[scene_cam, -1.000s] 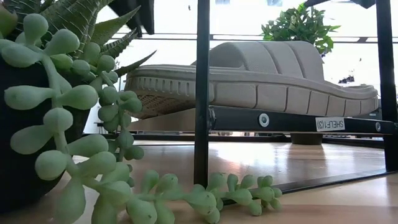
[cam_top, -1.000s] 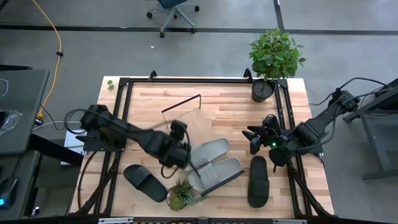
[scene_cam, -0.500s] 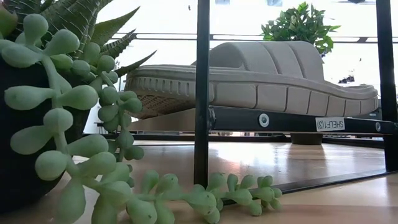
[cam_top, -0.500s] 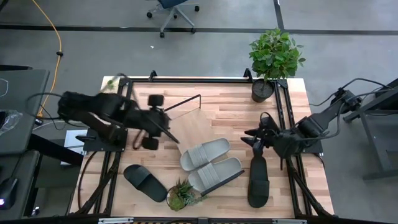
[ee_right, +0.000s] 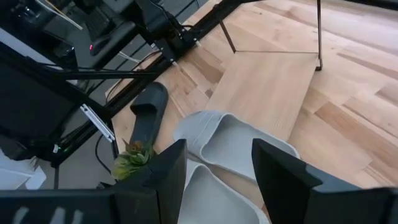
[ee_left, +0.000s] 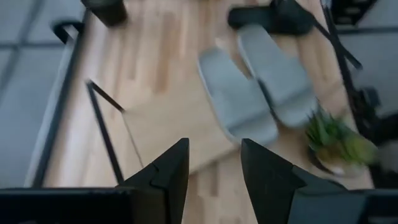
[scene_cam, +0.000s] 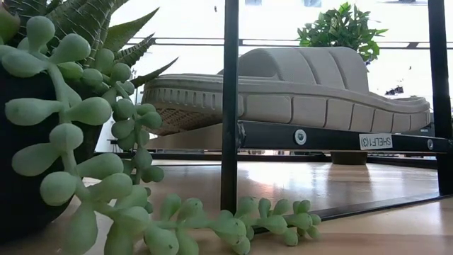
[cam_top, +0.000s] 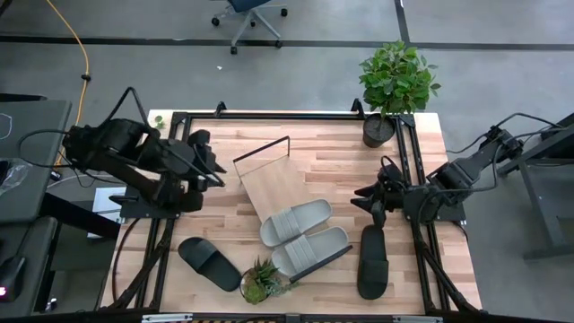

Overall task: Pick and place slides into the shelf
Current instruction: Put the right black slipper on the shelf

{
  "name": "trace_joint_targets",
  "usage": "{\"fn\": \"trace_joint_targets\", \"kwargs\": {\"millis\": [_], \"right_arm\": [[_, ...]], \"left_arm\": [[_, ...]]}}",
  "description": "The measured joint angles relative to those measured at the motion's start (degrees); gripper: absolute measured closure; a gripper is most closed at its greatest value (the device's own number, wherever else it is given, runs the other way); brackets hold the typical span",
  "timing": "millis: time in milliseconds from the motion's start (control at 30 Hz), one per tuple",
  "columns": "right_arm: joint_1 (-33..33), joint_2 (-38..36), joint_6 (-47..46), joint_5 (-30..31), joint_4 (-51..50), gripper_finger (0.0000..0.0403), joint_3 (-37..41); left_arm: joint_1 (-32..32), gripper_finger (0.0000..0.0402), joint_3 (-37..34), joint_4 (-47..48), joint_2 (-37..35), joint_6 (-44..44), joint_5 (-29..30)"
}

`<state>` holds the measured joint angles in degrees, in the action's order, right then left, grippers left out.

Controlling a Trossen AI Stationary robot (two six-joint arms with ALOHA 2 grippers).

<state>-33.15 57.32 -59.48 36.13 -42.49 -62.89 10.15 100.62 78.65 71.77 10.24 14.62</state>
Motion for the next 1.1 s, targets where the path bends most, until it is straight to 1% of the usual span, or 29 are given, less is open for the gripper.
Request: {"fn": "trace_joint_targets", "kwargs": {"millis": [100,200,300,400,500,533,667,733,867,1000,1100], "right_arm": [[1.0,0.0,0.2,-1.0,0.0,0.0230,0.0],[2.0,0.0,1.0,-2.0,0.0,0.0230,0.0],[2.9,0.0,1.1,-2.7,0.0,0.0230,0.0],[3.5,0.0,1.1,-4.5,-0.6,0.0230,0.0],[3.5,0.4,-0.6,-7.1,-3.4,0.0230,0.0],[3.6,0.7,-1.8,-9.2,-5.3,0.0230,0.0],[2.8,2.6,-6.5,-22.1,-14.9,0.0230,0.0],[1.3,3.7,-7.7,-25.9,-18.7,0.0230,0.0],[-2.0,4.6,-9.1,-28.6,-23.1,0.0230,0.0],[-3.8,3.7,-11.4,-28.1,-26.3,0.0230,0.0],[-4.0,2.2,-11.3,-27.9,-28.6,0.0230,0.0]], "left_arm": [[0.0,0.0268,0.0,5.2,-0.1,1.9,-4.6],[0.0,0.0268,0.0,11.9,-0.1,3.5,-7.1],[0.0,0.0268,-1.8,10.7,-1.1,3.7,-9.7],[0.0,0.0268,-1.9,11.6,-1.5,4.2,-11.2],[0.0,0.0268,-1.9,11.1,-1.5,3.3,-11.8],[0.0,0.0268,-1.9,11.2,-1.5,3.3,-11.8],[0.0,0.0268,-1.9,11.4,-1.6,1.9,-11.2],[0.0,0.0268,-1.9,11.4,-1.5,1.6,-11.0],[0.0,0.0268,-1.9,11.4,-1.5,1.1,-10.5],[0.0,0.0268,-1.9,11.4,-1.5,0.0,-10.5],[0.0,0.0268,-1.9,11.4,-1.5,0.0,-9.4]]}}
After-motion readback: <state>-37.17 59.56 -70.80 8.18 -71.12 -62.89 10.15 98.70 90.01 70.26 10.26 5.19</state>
